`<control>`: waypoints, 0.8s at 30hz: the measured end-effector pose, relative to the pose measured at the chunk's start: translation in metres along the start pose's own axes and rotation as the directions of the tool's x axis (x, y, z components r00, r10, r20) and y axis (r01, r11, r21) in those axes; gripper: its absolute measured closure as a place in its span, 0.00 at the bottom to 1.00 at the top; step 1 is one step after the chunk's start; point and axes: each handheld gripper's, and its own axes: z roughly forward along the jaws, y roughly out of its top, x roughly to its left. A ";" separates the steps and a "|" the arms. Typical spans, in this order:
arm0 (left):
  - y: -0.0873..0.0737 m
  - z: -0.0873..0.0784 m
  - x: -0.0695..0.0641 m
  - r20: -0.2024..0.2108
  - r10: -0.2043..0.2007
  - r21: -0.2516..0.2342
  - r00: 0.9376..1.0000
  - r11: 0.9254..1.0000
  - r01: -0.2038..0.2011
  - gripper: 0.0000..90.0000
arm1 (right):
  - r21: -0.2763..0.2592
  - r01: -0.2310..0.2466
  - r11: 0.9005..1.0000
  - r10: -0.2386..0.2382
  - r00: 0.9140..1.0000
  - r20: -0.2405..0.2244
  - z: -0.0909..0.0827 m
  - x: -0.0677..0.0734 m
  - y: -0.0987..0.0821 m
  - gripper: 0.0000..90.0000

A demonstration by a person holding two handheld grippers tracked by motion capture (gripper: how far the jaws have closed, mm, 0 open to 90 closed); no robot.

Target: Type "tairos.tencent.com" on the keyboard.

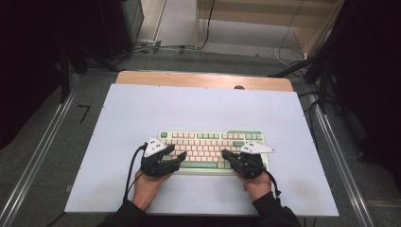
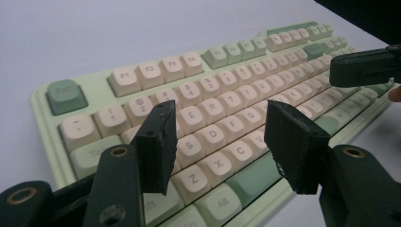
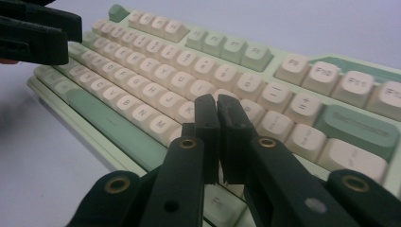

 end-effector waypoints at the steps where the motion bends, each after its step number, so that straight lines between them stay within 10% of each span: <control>1: -0.001 -0.003 0.002 -0.010 -0.005 -0.003 1.000 1.000 0.005 0.50 | 0.001 0.002 1.000 -0.002 1.000 -0.005 0.002 0.001 0.001 0.96; 15: -0.002 -0.014 0.014 -0.022 -0.037 -0.039 0.999 0.999 0.036 0.99 | 0.020 0.044 0.999 -0.043 0.998 -0.044 0.015 0.012 0.007 0.96; 24: 0.006 0.006 0.013 0.005 -0.019 -0.002 1.000 1.000 0.019 1.00 | 0.015 0.029 0.999 -0.029 0.999 -0.018 0.007 0.008 0.001 0.97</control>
